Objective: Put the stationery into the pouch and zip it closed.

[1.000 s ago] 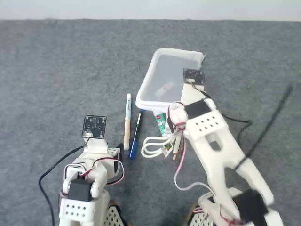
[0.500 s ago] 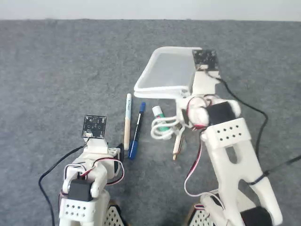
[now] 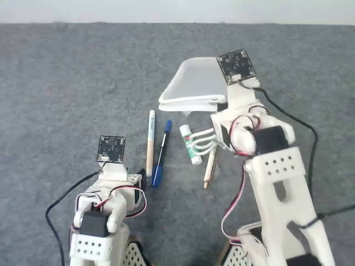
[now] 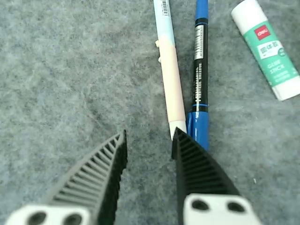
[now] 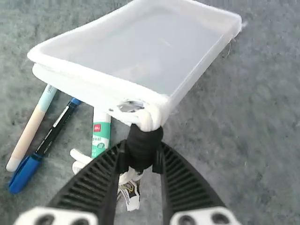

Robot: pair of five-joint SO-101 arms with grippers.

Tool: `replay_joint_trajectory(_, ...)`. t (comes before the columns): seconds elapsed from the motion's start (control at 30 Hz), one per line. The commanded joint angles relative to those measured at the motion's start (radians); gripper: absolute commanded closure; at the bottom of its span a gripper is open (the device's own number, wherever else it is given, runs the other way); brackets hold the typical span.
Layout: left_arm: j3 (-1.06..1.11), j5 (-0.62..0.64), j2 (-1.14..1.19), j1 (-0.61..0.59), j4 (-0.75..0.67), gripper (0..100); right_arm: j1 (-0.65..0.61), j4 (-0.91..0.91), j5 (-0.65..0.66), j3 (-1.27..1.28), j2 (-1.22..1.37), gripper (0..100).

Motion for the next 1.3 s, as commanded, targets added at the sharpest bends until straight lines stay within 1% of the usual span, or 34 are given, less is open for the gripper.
replay_joint_trajectory(0.0,-0.007,0.009,-0.026,-0.005,0.002,85,0.015,0.058,0.017,-0.009,-0.102,99.4)
replay_joint_trajectory(0.27,-0.007,0.009,-0.026,-0.005,0.002,85,0.016,0.165,0.018,0.115,-0.13,99.4)
replay_joint_trajectory(0.37,-0.007,0.009,-0.026,-0.005,0.002,85,0.042,0.171,0.025,0.153,-0.13,99.4)
replay_joint_trajectory(0.4,-0.007,0.009,-0.026,-0.005,0.002,85,0.058,0.171,0.052,0.163,-0.13,99.4)
replay_joint_trajectory(0.53,-0.007,0.009,-0.026,-0.005,0.002,85,0.128,0.173,0.261,0.196,-0.13,99.3)
replay_joint_trajectory(0.6,-0.007,0.009,-0.026,-0.005,0.002,85,0.163,0.174,0.334,0.206,-0.128,99.3)
replay_joint_trajectory(0.67,-0.007,0.009,-0.026,-0.005,0.002,85,0.185,0.174,0.361,0.222,-0.128,99.3)
replay_joint_trajectory(0.8,-0.007,0.009,-0.026,-0.005,0.002,85,0.186,0.185,0.388,0.282,-0.128,99.2)
replay_joint_trajectory(0.87,-0.007,0.009,-0.026,-0.005,0.002,85,0.188,0.202,0.393,0.293,-0.128,97.5)
replay_joint_trajectory(0.9,-0.007,0.009,-0.026,-0.005,0.002,85,0.189,0.217,0.393,0.292,-0.131,94.4)
replay_joint_trajectory(1.03,-0.007,0.009,-0.026,-0.005,0.002,85,0.183,0.292,0.371,0.292,-0.139,73.7)
replay_joint_trajectory(1.07,-0.007,0.009,-0.026,-0.005,0.002,85,0.182,0.305,0.37,0.292,-0.139,71.2)
replay_joint_trajectory(1.1,-0.007,0.009,-0.026,-0.005,0.002,85,0.183,0.308,0.365,0.292,-0.139,71.1)
replay_joint_trajectory(1.27,-0.007,0.009,-0.026,-0.005,0.002,85,0.18,0.277,0.242,0.296,-0.128,75.3)
